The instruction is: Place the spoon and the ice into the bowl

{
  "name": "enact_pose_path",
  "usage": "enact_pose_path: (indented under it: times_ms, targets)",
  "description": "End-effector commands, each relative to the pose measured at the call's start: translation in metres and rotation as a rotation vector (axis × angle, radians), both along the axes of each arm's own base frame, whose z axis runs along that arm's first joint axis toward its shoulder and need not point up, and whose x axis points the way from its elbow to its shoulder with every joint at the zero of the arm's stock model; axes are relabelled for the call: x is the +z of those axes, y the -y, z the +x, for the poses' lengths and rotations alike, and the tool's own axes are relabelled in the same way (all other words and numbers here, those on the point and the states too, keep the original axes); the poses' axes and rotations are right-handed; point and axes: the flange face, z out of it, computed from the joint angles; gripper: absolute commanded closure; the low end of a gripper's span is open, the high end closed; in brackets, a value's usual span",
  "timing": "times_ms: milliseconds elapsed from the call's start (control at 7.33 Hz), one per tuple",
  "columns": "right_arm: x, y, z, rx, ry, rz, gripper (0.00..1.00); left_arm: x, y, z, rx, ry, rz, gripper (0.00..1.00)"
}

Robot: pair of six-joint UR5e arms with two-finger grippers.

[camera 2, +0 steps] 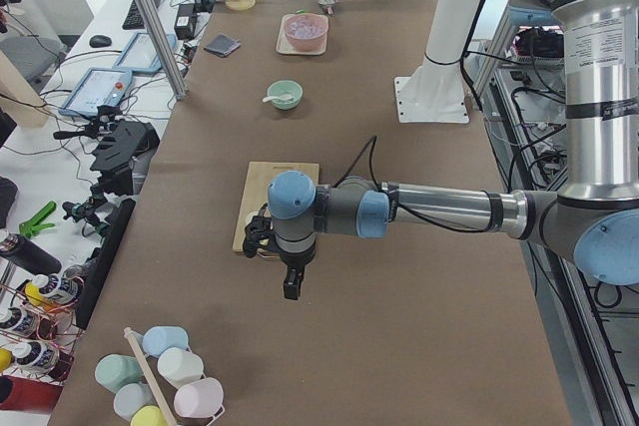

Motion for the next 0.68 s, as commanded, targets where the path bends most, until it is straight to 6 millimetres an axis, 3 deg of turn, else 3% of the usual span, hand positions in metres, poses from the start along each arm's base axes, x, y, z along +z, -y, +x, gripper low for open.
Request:
enact_pose_path:
  times_ms: [0, 545]
  targets:
    - [0.0004, -0.0001, 0.0, 0.0, 0.0, -0.001, 0.0, 0.0002, -0.0003, 0.0001, 0.0, 0.0, -0.001, 0.01]
    - [0.004, -0.0004, -0.0023, -0.007, 0.001, -0.007, 0.0, 0.0001, -0.001, -0.0006, -0.001, 0.0, -0.001, 0.01]
